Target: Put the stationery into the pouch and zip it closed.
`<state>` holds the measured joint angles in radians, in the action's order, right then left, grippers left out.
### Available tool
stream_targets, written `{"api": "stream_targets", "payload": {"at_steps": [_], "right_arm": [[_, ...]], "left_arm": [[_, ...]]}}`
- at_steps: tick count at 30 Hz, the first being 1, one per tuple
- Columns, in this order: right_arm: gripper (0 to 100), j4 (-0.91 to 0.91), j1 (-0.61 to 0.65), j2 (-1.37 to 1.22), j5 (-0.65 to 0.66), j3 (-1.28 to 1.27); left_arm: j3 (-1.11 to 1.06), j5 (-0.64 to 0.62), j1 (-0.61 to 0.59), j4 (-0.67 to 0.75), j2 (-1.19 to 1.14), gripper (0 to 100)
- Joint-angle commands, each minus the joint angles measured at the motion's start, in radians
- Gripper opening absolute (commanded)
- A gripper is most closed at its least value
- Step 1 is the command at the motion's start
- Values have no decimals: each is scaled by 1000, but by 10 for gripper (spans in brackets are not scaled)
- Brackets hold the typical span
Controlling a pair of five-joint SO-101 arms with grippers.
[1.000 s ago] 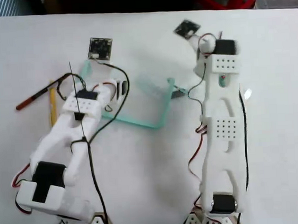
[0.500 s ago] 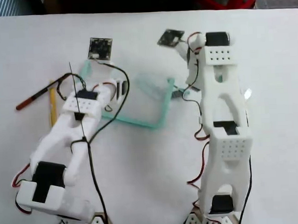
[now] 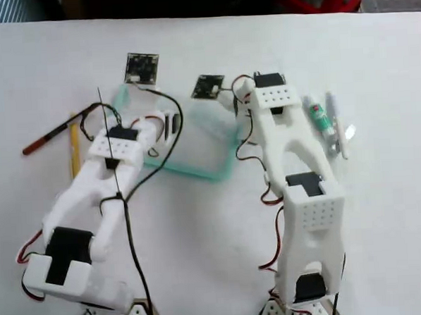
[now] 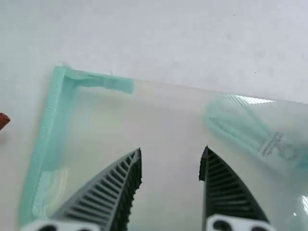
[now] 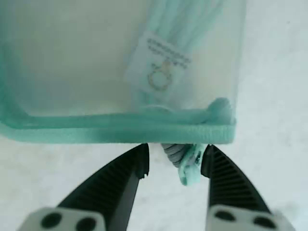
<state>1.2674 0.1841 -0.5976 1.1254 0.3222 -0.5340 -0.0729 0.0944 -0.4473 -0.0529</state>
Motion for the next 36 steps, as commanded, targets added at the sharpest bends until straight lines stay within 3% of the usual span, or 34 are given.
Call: {"api": "stream_targets", "payload": {"at_steps": [1, 12, 14, 17, 22, 28, 36], "right_arm": [[187, -28, -2, 5, -5, 14], [183, -61, -27, -48, 17, 12], [149, -53, -27, -50, 81, 3], [19, -8, -27, -64, 222, -15], [18, 59, -51, -53, 244, 5], [19, 160, -124, 130, 83, 86], [19, 252, -117, 444, -120, 94]], "left_arm": [[6, -3, 12, 18, 38, 203], [8, -3, 12, 18, 38, 203], [8, -3, 12, 18, 38, 203], [3, -3, 12, 18, 38, 203], [3, 21, 12, -14, 45, 208], [3, 57, 18, -101, 113, 242], [-107, 64, 91, -270, 506, 244]]}}
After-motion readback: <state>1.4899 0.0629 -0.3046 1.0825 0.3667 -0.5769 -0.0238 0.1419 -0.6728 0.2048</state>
